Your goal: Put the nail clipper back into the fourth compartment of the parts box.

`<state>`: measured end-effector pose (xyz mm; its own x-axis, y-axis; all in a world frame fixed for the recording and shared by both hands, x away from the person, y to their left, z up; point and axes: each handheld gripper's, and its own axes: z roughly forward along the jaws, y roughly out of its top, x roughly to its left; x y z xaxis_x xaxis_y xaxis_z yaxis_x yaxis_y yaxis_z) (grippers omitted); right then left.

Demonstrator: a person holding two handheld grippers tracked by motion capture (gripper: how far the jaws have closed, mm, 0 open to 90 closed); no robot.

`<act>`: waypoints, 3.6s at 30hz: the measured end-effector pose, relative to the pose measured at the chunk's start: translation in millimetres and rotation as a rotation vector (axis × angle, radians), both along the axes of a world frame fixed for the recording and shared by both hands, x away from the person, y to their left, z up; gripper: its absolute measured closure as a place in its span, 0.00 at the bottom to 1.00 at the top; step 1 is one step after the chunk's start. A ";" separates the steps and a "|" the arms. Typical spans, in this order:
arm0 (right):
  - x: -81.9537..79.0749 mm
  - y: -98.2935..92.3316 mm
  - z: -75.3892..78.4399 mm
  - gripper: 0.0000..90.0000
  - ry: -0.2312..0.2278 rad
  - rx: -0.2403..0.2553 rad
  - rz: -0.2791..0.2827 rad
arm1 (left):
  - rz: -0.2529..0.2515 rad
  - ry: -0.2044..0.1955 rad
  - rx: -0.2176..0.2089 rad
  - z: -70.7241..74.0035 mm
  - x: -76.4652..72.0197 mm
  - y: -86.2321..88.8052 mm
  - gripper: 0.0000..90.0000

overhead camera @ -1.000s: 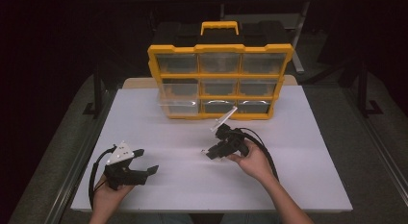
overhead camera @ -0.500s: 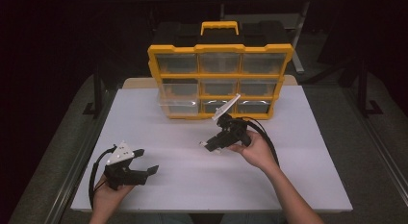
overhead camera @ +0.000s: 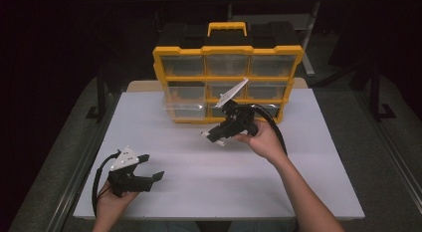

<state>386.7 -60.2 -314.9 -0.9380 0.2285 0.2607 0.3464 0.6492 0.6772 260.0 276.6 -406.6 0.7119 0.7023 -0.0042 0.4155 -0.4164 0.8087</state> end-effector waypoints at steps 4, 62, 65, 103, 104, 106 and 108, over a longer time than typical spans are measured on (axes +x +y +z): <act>2.8 7.1 12.4 0.84 -0.019 0.008 0.019 | 0.004 0.001 -0.006 -0.2 0.0 0.3 0.22; 73.2 69.5 101.2 0.84 -0.109 -0.029 -0.004 | 0.004 -0.005 -0.033 0.9 0.0 0.6 0.22; 77.3 72.0 101.8 0.84 -0.119 -0.033 -0.013 | 0.002 -0.006 -0.034 1.0 0.1 0.7 0.22; 90.4 89.5 74.3 0.84 -0.140 -0.128 -0.054 | 0.002 -0.011 -0.037 1.5 -0.3 1.3 0.22; 90.6 89.2 72.9 0.84 -0.139 -0.128 -0.056 | 0.002 -0.011 -0.037 1.3 -0.2 1.3 0.22; 90.5 88.9 71.6 0.84 -0.135 -0.131 -0.058 | 0.002 -0.011 -0.037 1.3 -0.2 1.3 0.22; 90.8 88.5 69.0 0.84 -0.135 -0.136 -0.060 | 0.002 -0.012 -0.037 1.2 -0.1 1.4 0.22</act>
